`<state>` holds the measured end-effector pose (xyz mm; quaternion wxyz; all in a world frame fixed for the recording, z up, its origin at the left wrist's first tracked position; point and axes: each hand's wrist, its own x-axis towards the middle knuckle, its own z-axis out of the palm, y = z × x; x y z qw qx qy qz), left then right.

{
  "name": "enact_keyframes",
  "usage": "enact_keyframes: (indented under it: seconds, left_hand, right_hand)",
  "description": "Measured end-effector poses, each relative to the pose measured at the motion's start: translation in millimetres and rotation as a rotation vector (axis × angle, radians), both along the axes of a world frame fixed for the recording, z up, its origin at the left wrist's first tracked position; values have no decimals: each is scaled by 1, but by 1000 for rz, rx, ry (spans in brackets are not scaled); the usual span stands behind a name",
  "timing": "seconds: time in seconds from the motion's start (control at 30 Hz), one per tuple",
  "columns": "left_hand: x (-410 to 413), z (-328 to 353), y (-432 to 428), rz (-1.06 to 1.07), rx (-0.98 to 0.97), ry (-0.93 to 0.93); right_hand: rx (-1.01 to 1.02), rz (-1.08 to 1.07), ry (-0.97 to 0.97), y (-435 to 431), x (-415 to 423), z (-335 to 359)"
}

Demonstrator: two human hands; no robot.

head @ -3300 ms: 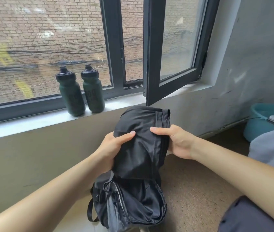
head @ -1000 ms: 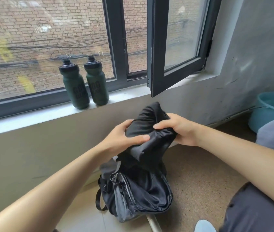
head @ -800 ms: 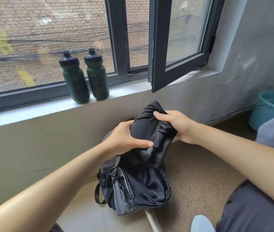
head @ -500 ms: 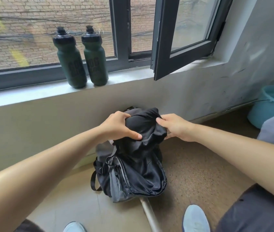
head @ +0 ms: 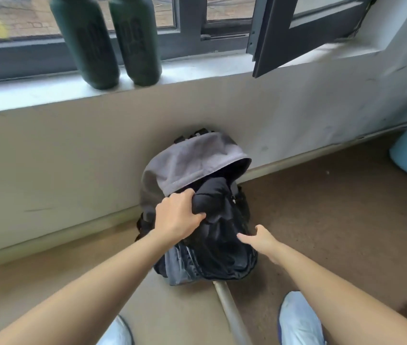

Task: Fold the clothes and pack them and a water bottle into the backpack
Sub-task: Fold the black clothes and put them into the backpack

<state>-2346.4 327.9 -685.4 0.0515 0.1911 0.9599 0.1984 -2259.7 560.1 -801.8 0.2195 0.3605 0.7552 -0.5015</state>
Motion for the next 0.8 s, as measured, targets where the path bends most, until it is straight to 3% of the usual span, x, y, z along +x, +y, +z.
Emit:
enact_keyframes:
  seconds: [0.1,0.27,0.47,0.57,0.67,0.8]
  left_hand:
    - [0,-22,-2,-32,-6,31]
    - [-25,-27,-10,34,-61,147]
    - [-40,-12,-15,165,39,184]
    - [-37,-1,-14,205,114,174]
    - [-29,7,-14,102,182,204]
    - [-13,18,-12,-207,245,315]
  right_hand:
    - [-46,-19,12,-10,4,-20]
    - [16,11,258,-11,-8,20]
    - [297,155,369,5,6,130]
    - [485,312,285,11,31,161]
    - [596,409,241,1,59,171]
    - [632,470,244,-21,87,156]
